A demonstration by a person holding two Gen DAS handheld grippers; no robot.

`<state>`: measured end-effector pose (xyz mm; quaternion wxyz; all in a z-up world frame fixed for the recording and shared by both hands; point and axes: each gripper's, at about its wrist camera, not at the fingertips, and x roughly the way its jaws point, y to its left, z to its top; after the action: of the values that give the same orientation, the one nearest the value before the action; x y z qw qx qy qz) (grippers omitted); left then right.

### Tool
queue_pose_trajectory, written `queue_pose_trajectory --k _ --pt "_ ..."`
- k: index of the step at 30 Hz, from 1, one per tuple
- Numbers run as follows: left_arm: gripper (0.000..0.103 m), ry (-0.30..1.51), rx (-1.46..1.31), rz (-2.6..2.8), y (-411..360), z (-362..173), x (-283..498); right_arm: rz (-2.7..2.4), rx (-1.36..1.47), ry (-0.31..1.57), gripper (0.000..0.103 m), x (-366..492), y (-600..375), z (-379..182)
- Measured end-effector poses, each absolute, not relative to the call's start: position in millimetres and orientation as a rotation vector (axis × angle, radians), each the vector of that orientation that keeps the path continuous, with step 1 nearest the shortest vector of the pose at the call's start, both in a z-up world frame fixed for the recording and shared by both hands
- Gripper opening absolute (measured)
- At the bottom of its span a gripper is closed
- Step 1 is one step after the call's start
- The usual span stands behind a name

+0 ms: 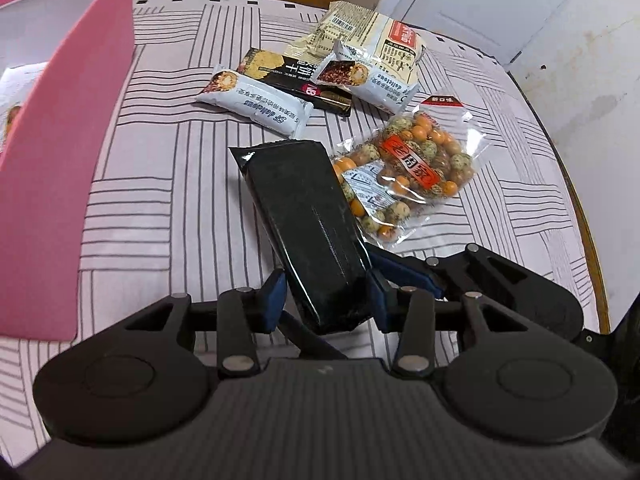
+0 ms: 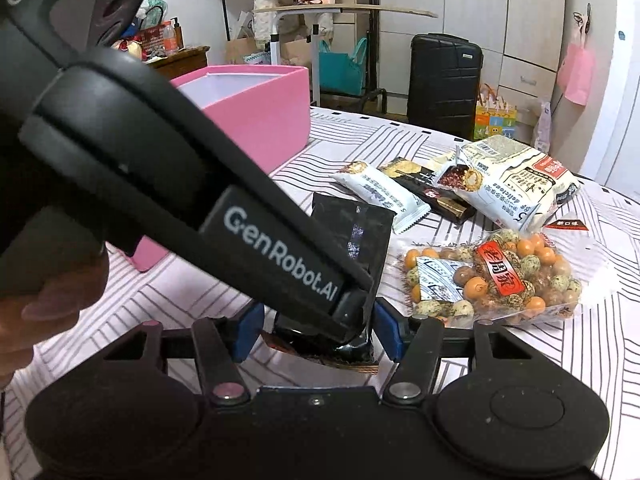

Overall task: Organize snacks
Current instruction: 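Carry the black foil pack into the pink box and open the left gripper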

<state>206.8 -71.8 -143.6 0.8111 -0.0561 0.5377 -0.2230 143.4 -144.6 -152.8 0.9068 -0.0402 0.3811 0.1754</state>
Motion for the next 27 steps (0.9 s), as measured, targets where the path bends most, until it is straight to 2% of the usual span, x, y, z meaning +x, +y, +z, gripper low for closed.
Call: queue_pose_trajectory --k 12,27 --pt "0.042 1.152 -0.16 -0.45 -40.7 -97.5 168.4 0.389 -0.123 0.808 0.064 118.9 -118.7 -103.8" --pt "0.042 1.009 -0.209 -0.439 15.0 -27.8 122.9 0.465 -0.216 0.721 0.064 100.1 -71.3 -42.9"
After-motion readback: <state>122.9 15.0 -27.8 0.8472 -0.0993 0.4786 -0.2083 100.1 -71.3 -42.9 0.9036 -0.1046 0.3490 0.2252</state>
